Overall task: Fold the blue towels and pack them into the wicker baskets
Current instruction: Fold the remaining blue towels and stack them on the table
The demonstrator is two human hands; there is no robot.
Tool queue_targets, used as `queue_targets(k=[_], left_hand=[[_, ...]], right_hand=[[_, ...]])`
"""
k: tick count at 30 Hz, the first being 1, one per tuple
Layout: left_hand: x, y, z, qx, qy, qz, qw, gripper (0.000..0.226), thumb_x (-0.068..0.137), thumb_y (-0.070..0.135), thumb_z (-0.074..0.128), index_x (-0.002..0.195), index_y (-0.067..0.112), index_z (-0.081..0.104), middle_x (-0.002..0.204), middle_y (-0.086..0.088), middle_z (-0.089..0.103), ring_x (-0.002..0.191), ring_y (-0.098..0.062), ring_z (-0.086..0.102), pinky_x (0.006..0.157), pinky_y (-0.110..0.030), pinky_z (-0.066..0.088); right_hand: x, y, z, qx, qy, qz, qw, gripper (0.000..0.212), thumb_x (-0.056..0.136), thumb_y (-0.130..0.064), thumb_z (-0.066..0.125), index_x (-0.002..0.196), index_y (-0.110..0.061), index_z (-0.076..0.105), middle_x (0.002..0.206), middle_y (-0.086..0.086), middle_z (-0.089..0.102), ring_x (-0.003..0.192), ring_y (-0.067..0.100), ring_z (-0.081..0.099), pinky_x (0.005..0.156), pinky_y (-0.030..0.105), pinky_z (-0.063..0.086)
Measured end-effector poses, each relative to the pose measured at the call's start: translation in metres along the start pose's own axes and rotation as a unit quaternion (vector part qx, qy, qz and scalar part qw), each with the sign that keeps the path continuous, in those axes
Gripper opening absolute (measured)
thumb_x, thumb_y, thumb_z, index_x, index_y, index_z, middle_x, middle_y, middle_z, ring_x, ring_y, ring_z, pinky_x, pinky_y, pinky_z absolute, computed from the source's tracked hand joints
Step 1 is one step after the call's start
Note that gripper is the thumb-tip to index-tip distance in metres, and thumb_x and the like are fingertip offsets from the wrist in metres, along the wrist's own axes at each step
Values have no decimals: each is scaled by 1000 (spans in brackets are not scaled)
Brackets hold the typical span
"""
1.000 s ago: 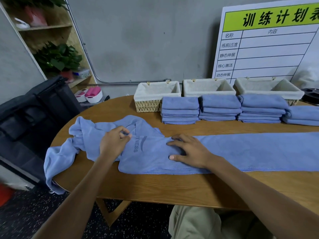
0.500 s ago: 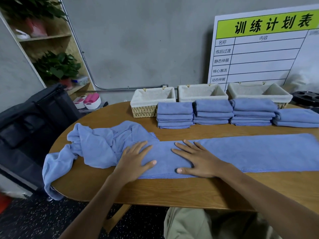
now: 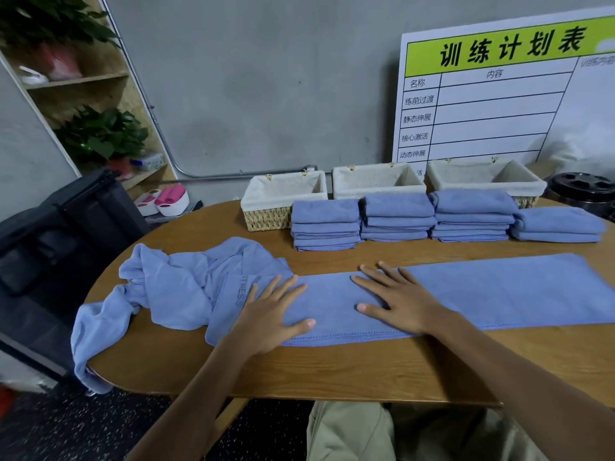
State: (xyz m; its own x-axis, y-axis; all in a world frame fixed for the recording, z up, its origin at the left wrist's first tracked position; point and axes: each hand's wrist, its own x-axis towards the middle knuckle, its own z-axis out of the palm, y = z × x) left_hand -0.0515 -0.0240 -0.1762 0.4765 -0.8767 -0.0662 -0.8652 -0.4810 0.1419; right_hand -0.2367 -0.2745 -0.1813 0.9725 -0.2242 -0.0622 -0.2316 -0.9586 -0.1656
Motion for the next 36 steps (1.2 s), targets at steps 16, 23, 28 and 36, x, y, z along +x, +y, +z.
queue_targets(k=[16,23,28,36], left_hand=[[40,78,5,-26,2,-27,999,83,90,80,28,160,38,10,166,19,-9,154,-15,-13,121,-55,-1],[42,82,12,-7,-4,-11,1000,83,87,84,21,158,46,0,164,22,-16,152,-12,-19,122,-52,-9],[43,89,5,-12,-19,-22,999,86,87,84,25,159,41,7,166,18,-12,154,-16,-15,122,-57,-5],[72,153,21,-26,-3,10,1000,76,96,75,19,159,39,-2,165,19,-17,153,-13,-18,123,-54,-8]], right_hand=[[-18,22,-4,-3,1,27,1000,81,82,-85,6,154,-49,-7,163,-19,-17,150,12,-19,123,46,-8],[-29,36,-5,-1,4,33,999,84,79,-89,3,153,-50,-7,162,-20,-17,150,11,-19,123,45,-8],[-57,71,-8,7,10,77,997,89,74,-92,-3,153,-51,-8,162,-20,-19,149,11,-22,122,45,-9],[-64,76,-10,24,15,82,996,88,76,-89,2,154,-47,-4,162,-18,-17,150,13,-20,122,46,-9]])
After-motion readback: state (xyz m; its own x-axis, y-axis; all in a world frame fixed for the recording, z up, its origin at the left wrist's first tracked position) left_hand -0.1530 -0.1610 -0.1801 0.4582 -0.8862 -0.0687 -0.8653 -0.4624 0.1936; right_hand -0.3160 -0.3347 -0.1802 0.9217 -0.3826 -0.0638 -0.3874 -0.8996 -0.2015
